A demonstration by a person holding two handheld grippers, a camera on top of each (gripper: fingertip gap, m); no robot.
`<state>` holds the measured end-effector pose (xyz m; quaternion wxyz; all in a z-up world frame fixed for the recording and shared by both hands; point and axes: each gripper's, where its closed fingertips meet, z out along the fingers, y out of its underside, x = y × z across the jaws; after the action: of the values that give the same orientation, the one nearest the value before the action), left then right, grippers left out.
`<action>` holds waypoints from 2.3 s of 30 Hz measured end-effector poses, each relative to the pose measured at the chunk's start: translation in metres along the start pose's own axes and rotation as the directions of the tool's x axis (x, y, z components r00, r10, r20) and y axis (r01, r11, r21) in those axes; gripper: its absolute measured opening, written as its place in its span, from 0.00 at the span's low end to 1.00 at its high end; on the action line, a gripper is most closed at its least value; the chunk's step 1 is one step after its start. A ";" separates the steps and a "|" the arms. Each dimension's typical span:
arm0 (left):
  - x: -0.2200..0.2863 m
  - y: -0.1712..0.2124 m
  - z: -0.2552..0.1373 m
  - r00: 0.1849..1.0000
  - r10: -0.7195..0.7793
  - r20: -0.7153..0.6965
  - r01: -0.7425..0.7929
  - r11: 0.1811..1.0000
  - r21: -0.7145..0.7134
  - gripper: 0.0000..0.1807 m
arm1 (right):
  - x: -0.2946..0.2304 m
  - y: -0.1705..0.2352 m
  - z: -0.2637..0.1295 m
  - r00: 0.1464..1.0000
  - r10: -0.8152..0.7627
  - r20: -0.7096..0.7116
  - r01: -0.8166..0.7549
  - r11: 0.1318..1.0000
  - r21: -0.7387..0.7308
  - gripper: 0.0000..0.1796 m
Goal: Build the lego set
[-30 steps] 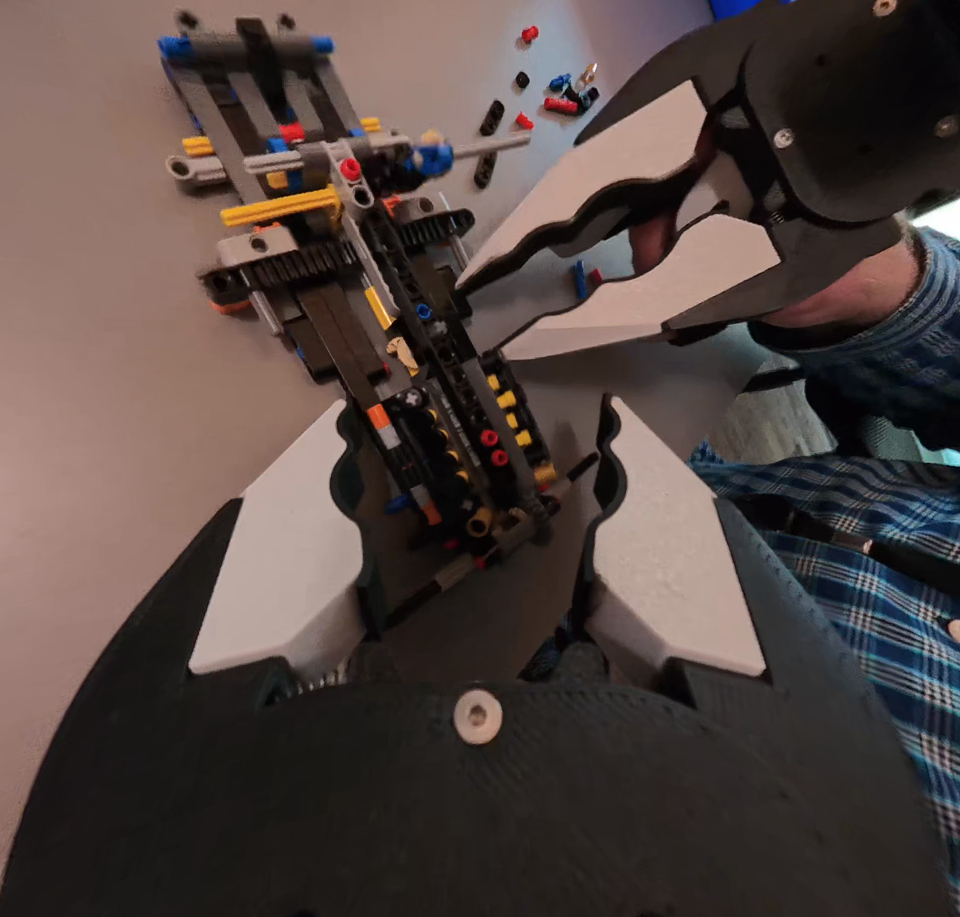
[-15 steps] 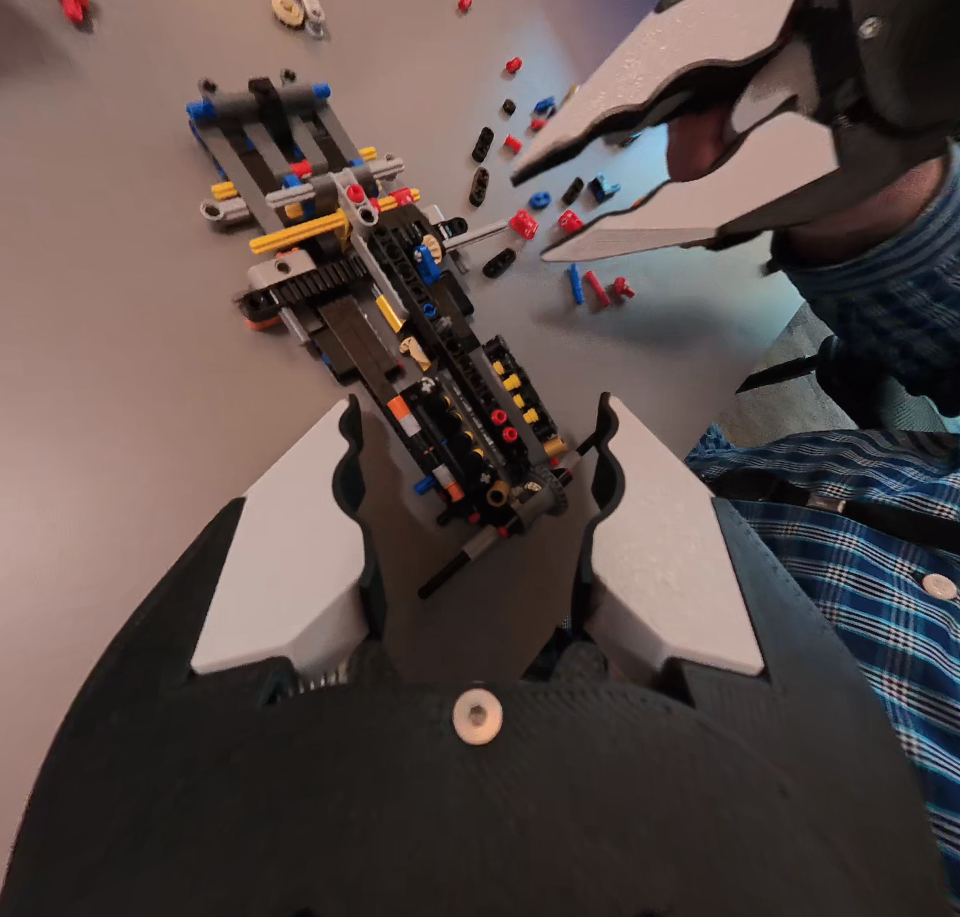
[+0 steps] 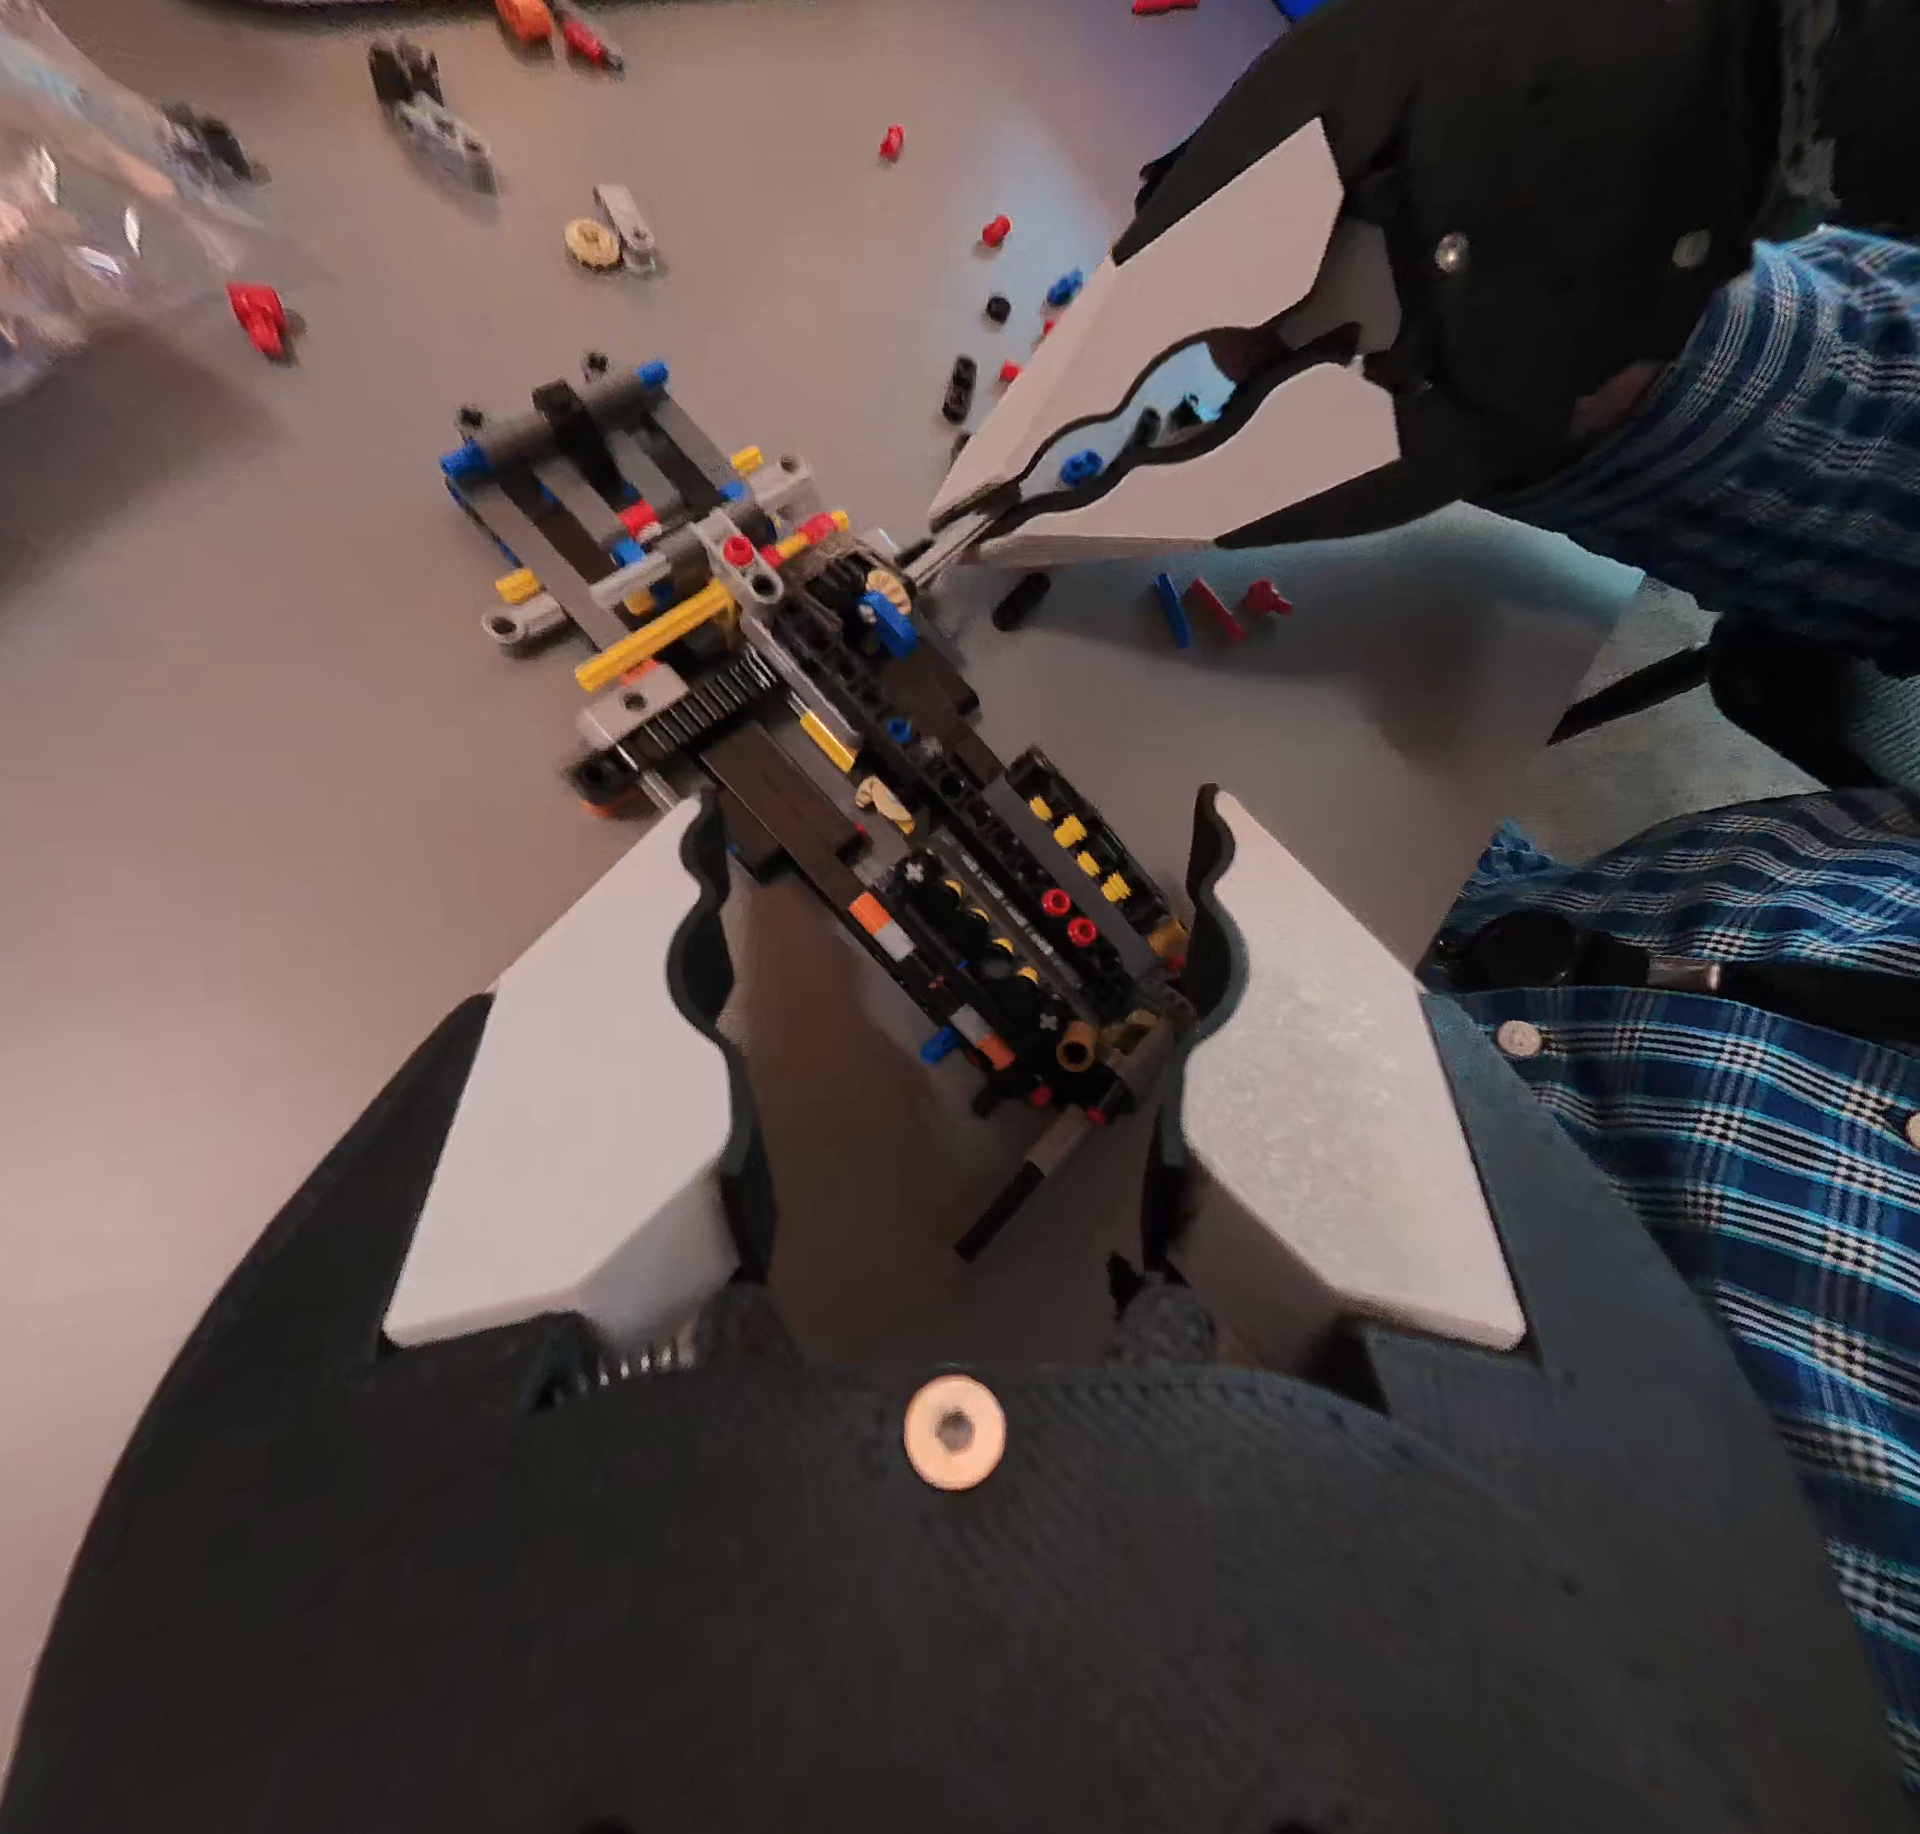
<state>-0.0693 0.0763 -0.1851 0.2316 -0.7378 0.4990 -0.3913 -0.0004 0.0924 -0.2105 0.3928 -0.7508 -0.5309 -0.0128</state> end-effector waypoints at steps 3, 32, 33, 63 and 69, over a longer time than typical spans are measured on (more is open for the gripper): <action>-0.008 -0.010 0.001 0.997 0.069 0.018 -0.070 0.998 0.004 0.48 | 0.004 -0.006 -0.004 0.995 0.084 0.056 -0.087 0.995 0.045 0.00; -0.046 -0.056 0.049 0.932 0.362 -0.013 -0.362 0.932 0.025 0.27 | 0.028 -0.015 0.004 0.889 0.386 0.245 -0.414 0.908 0.071 0.07; -0.046 -0.057 0.049 0.934 0.357 -0.019 -0.357 0.934 0.035 0.27 | 0.028 -0.016 0.004 0.889 0.384 0.248 -0.413 0.908 0.073 0.06; -0.033 -0.051 0.043 0.726 0.667 -0.168 -0.683 0.727 -0.067 0.05 | 0.025 -0.017 0.005 0.859 0.376 0.348 -0.439 0.890 0.121 0.01; -0.033 -0.052 0.044 0.766 0.599 -0.234 -0.627 0.776 -0.067 0.05 | 0.027 -0.016 0.005 0.881 0.339 0.331 -0.402 0.904 0.143 0.00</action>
<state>-0.0113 0.1246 -0.1844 0.2429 -0.5053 0.7597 -0.3296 -0.0042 0.1186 -0.1930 0.3793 -0.7868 -0.4282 0.2318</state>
